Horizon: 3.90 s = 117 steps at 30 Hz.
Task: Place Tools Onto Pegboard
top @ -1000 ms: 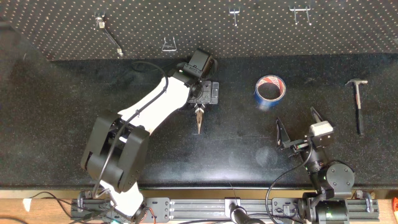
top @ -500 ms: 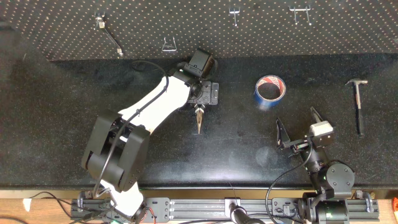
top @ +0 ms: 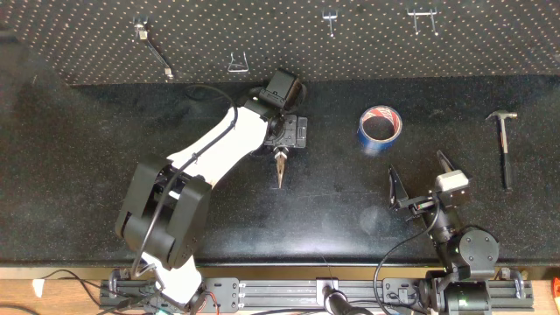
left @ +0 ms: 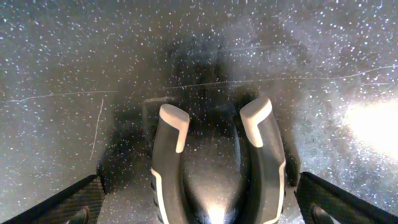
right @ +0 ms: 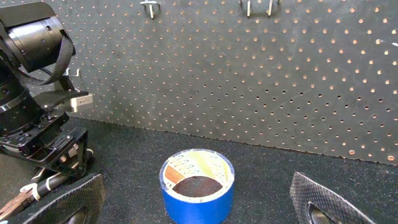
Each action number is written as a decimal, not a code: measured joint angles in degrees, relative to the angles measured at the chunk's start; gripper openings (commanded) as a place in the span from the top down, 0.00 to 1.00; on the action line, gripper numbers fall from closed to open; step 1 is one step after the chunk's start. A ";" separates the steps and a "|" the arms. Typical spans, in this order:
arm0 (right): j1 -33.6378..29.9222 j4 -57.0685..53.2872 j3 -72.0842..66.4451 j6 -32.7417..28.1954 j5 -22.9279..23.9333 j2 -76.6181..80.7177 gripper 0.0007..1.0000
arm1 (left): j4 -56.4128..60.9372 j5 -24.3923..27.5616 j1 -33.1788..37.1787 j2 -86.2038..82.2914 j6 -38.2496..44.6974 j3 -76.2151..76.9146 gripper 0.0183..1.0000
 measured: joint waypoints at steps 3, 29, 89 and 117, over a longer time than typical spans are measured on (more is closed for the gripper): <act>0.00 0.00 0.00 0.02 0.00 0.00 0.03 | 0.02 -0.17 0.00 0.17 0.02 0.22 0.02; 0.00 0.00 0.00 0.02 0.00 0.00 0.02 | 0.20 -0.31 -0.04 0.26 0.39 0.33 0.59; 0.00 0.00 0.00 0.02 0.00 0.00 0.02 | 80.00 -22.73 8.83 -25.62 21.99 -26.43 0.99; -0.02 0.00 0.00 0.02 0.00 0.00 0.02 | 61.81 -19.65 9.35 -23.74 23.87 -24.46 0.00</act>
